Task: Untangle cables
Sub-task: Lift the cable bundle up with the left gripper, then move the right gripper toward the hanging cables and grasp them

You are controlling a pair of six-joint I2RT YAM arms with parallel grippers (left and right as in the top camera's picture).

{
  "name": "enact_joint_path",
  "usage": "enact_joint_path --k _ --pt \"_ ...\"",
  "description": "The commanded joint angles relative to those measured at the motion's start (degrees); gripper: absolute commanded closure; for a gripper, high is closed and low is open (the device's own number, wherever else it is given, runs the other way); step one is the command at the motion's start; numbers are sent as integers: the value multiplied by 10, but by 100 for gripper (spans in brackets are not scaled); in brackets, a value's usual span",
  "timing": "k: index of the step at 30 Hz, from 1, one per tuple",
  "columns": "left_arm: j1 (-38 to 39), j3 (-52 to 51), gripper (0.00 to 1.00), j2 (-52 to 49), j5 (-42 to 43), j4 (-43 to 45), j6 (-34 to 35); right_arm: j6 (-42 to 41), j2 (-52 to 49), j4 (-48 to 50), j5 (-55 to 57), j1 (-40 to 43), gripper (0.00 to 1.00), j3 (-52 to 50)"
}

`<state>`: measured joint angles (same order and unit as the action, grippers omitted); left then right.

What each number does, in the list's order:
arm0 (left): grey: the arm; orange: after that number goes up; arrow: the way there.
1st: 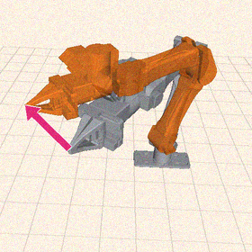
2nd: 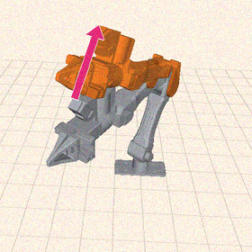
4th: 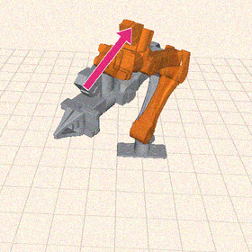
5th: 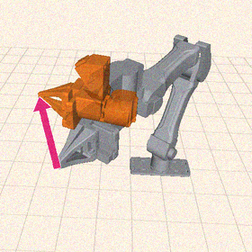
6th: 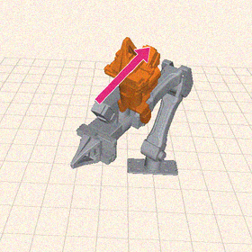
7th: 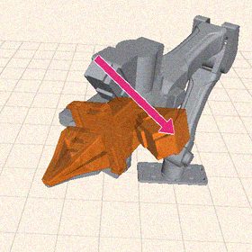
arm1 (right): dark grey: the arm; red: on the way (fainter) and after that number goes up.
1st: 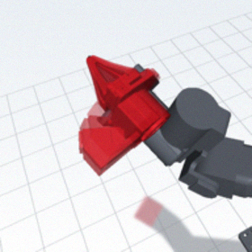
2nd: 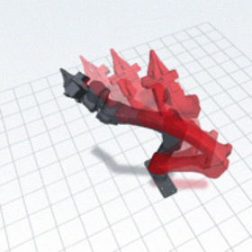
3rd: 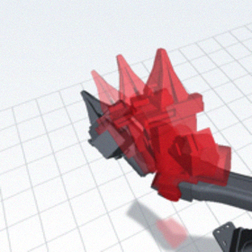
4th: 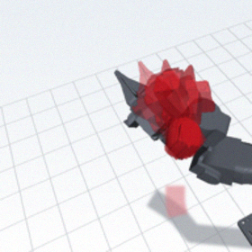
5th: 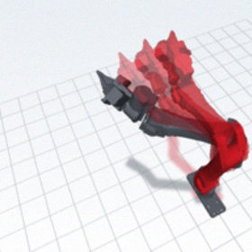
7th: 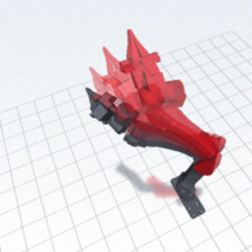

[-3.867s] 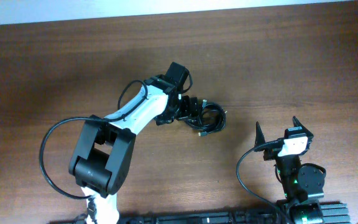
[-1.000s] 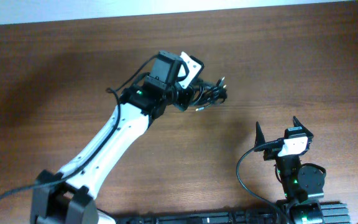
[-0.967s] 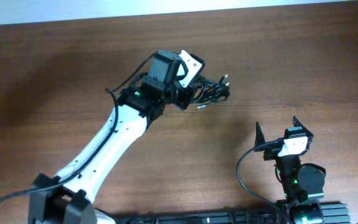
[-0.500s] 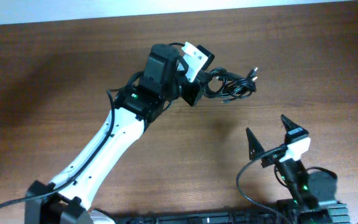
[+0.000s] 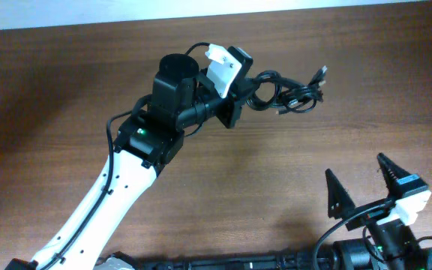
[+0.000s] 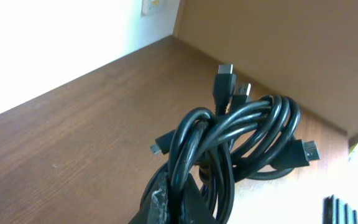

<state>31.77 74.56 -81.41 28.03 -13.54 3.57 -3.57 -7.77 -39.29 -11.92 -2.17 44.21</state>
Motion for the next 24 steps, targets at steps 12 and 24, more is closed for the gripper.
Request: enact_joint_path --k 12,24 --pt "-8 8 100 16 8 110 434 -33 -226 -14 -261 3 1 87" --pt "-8 8 100 16 43 38 510 -645 -336 19 -199 3 3 87"
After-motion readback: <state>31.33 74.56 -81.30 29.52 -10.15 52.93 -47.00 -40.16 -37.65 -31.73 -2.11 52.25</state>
